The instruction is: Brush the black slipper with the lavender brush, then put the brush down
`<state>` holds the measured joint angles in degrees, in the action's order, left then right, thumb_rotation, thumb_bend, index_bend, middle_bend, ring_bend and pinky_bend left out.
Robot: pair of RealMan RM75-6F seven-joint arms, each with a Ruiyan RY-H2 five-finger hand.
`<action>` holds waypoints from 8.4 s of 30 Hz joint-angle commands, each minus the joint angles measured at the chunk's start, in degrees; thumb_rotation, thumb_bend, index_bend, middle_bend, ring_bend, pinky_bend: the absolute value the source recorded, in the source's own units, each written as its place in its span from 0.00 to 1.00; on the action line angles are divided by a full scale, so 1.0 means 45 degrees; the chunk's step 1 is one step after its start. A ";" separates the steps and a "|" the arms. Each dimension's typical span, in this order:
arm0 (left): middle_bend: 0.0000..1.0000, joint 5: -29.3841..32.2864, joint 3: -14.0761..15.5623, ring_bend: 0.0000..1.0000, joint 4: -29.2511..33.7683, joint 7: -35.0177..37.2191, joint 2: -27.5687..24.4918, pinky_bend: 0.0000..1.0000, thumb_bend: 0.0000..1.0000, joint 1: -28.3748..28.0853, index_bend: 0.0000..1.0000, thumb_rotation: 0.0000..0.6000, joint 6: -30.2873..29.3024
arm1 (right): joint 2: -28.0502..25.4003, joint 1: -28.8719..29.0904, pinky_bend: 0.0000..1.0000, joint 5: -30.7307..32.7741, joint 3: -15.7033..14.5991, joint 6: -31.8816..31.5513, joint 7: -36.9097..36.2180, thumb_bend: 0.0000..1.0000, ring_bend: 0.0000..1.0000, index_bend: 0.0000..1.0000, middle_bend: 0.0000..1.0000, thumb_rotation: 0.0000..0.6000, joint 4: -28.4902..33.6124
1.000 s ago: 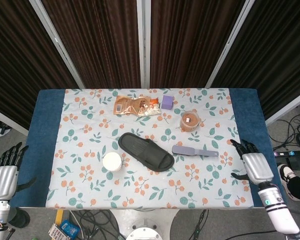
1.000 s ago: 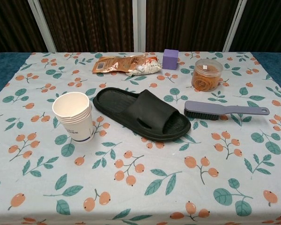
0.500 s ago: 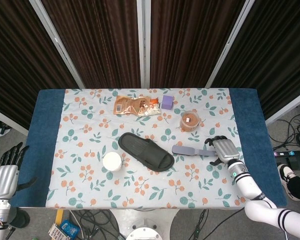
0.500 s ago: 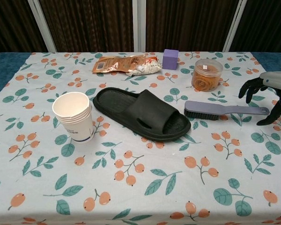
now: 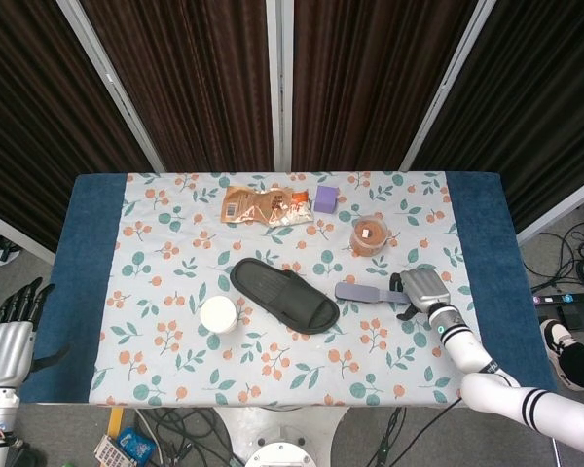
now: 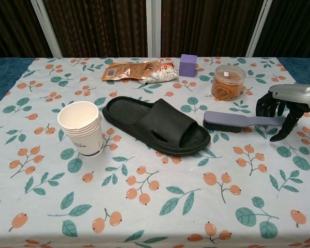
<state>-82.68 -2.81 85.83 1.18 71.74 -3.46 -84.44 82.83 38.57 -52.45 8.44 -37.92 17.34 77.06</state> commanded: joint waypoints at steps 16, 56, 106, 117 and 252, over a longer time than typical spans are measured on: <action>0.11 0.0265 -0.0107 0.05 0.0238 -0.0054 -0.0033 0.11 0.21 0.0086 0.15 1.00 -0.0060 | -0.0396 0.0832 0.65 0.1385 0.0178 0.2136 -0.2220 0.00 0.56 0.60 0.57 1.00 0.0062; 0.11 -0.1017 -0.0195 0.05 -0.0262 0.0919 -0.0303 0.11 0.18 -0.0660 0.15 1.00 0.0162 | -0.1371 0.1609 1.00 -0.1676 -0.1746 -0.0832 -0.1698 0.52 1.00 1.00 1.00 1.00 0.1742; 0.12 -0.1313 -0.0391 0.05 -0.6459 0.1665 0.4900 0.11 0.19 -1.2457 0.13 1.00 1.1057 | -0.3502 0.0523 1.00 -0.4499 -0.0587 -0.1977 -0.4162 0.52 1.00 1.00 1.00 1.00 0.2653; 0.12 -0.1751 0.0332 0.05 -0.7570 0.2901 0.5732 0.11 0.19 -1.2913 0.13 1.00 1.1238 | -0.3146 0.0581 1.00 -0.4321 -0.0713 -0.1532 -0.3882 0.51 1.00 1.00 1.00 1.00 0.2459; 0.07 0.0901 -0.1424 0.07 -0.2760 0.2379 0.1435 0.17 0.16 -1.0785 0.14 1.00 0.7096 | 0.0147 0.0704 0.58 -0.3277 -0.1256 -0.0374 -0.3139 0.15 0.43 0.46 0.45 1.00 -0.1453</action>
<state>-79.23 -8.87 72.50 11.60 79.12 -53.12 -51.48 83.19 41.62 -67.81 2.46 -40.62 3.61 70.73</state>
